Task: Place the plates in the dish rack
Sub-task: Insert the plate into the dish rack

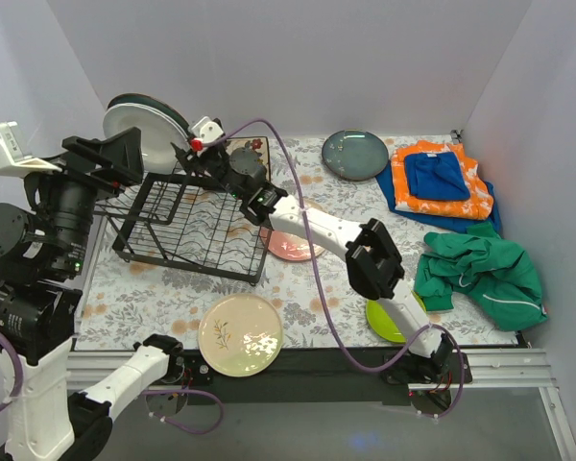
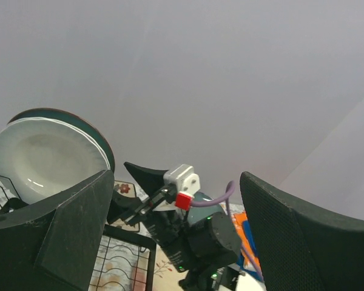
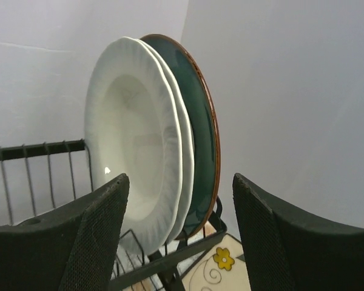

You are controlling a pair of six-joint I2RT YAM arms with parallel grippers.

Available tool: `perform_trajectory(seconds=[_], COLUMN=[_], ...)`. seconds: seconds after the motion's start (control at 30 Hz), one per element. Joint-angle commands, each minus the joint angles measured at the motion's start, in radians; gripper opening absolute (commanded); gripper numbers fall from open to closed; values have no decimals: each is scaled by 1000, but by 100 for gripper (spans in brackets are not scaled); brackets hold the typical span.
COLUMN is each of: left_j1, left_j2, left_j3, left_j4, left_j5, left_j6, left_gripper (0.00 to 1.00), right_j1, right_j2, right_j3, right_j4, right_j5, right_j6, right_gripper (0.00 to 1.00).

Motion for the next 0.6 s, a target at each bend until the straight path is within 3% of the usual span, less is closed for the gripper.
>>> perform_trajectory(seconds=[0.0, 0.13, 0.23, 0.43, 0.57], left_j1=[-4, -4, -3, -3, -4], left_j2=[0, 3, 8, 26, 71], left_j3=[-38, -81, -129, -225, -253], left_j4=[16, 9, -4, -18, -29], left_j5=[44, 90, 143, 286, 393], left_j6=[-21, -50, -80, -144, -166], left_gripper=[83, 83, 83, 83, 83], right_j1=[-8, -65, -143, -362, -468], right_j2=[-242, -444, -566, -727, -790], right_j3=[-180, -410, -556, -786, -881], right_j4=[118, 114, 17, -276, -518], right_j5=[-139, -324, -477, -788, -999], right_j6=[16, 66, 121, 194, 108], right_gripper=[76, 80, 82, 82, 84])
